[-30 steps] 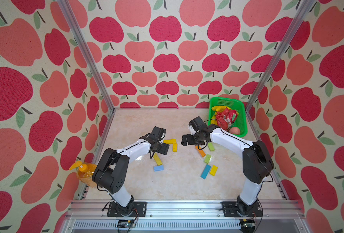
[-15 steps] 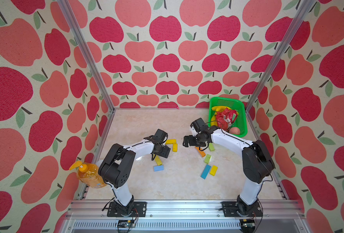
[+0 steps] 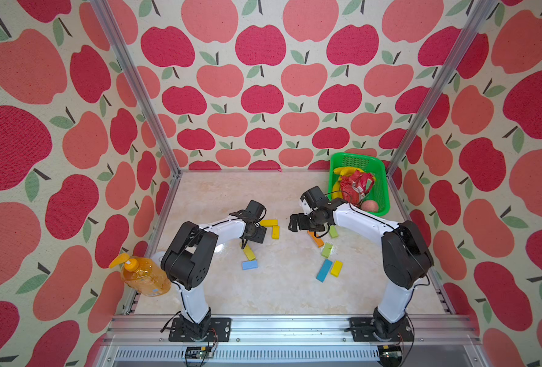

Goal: Assemble the letter p with building blocks
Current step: Assemble the building block at the center of the board.

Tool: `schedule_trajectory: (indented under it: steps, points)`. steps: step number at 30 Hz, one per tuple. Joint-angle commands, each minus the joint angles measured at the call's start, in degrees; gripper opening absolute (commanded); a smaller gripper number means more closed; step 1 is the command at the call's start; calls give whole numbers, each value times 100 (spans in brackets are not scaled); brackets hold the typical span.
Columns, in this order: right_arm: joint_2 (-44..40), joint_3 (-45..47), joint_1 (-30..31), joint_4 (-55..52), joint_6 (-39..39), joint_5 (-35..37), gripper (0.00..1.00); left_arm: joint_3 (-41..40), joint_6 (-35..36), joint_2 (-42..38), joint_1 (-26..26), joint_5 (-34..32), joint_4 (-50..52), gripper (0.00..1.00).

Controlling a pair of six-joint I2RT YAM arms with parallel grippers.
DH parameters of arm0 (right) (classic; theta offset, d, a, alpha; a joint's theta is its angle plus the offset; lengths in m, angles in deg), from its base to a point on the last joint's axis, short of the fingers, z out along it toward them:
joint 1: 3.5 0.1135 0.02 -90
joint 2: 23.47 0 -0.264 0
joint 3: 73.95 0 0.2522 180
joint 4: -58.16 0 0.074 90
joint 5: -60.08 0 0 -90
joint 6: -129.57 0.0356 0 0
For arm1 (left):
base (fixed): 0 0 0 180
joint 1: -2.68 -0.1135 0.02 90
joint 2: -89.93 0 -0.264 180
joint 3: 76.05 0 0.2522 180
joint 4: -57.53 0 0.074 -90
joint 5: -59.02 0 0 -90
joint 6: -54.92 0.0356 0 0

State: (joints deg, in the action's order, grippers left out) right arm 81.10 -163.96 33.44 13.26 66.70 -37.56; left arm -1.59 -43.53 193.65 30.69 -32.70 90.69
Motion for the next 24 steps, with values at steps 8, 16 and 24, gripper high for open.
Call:
schedule_trajectory:
  steps: [8,16,24]
  points:
    - [144,-98,-47,-56,-63,-184,98,-180,-458,58,38,-185,676,53]
    - [483,-340,-39,-2,-67,-367,96,93,-935,152,313,-351,1223,51]
    - [668,-509,-39,23,-99,-480,93,412,-1406,437,519,-487,1544,50]
